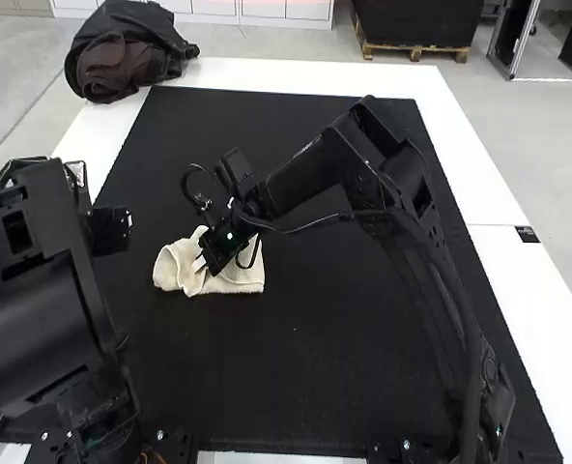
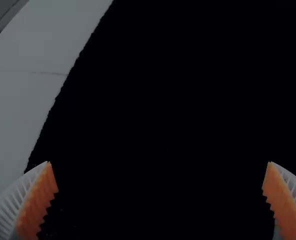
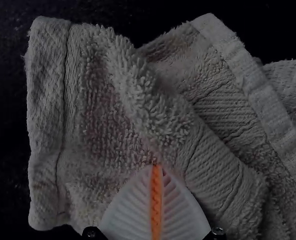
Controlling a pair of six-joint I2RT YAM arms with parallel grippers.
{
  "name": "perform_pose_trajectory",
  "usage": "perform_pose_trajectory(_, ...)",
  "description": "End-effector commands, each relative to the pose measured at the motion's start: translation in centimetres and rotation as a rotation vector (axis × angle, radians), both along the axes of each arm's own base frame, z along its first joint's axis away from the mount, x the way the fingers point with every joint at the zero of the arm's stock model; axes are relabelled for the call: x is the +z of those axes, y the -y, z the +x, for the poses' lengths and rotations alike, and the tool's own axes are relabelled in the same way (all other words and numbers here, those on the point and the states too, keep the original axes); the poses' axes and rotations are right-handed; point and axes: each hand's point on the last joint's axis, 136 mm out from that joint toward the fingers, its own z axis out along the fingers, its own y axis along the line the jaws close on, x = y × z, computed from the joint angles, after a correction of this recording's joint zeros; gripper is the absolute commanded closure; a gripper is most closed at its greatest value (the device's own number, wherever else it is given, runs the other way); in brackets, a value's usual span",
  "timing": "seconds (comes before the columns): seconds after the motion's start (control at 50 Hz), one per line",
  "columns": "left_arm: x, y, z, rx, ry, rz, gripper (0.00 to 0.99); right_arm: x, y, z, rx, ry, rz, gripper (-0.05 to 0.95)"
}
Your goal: Fold the towel.
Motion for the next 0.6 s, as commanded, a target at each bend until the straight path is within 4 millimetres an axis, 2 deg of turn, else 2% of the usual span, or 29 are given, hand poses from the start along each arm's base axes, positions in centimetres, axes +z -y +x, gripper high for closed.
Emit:
perform_pose_trajectory(0.0,0.4,0.2,0.1,-0.011,0.021,-0.004,0.031,0.4,-0.1,2.2,-0.031,0.024,0.02,0.92)
perform_pose_trajectory(0.34,0.5,0.4,0.2,-0.019,0.026,-0.006,0.031,0.6,0.6,5.7,-0.09,0.048,0.032,0.92)
perform_pose_trajectory(0.44,0.6,0.4,0.2,-0.021,0.03,-0.003,0.031,0.8,1.0,6.4,-0.1,0.059,0.032,0.92)
perform_pose_trajectory(0.58,0.6,0.4,0.2,-0.02,0.031,-0.003,0.031,-0.1,1.6,7.0,-0.112,0.061,0.015,0.92)
